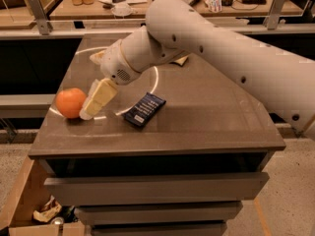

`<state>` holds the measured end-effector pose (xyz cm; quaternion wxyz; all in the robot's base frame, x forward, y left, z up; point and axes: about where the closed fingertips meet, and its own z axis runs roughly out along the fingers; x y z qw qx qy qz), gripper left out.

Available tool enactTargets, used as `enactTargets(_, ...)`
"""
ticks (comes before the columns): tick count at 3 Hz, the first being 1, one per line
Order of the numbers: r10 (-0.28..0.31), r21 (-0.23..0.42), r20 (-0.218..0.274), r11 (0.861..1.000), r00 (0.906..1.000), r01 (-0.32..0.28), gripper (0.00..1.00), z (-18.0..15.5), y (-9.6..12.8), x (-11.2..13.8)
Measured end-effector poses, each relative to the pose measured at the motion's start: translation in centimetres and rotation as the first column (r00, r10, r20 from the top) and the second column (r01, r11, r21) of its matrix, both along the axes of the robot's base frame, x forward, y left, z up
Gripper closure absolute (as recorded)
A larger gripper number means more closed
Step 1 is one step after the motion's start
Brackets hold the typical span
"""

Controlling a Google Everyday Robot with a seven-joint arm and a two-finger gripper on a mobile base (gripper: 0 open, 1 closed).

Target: Move orange near rxbar blueberry

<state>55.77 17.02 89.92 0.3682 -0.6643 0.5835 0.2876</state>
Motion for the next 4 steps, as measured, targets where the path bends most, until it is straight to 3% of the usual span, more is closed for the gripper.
enactTargets(1,0.01,-0.007,-0.023,1.0,0.9997,-0.01,0.0,-1.4,1.7,-0.3)
enactTargets(2,0.017,-0.015,-0.043,1.0,0.9989,-0.018,0.13,-2.4,3.0,-0.8)
enactTargets(4,0.038,-0.027,-0.062,0.999,0.9973,-0.04,0.61,-3.4,4.5,-1.7)
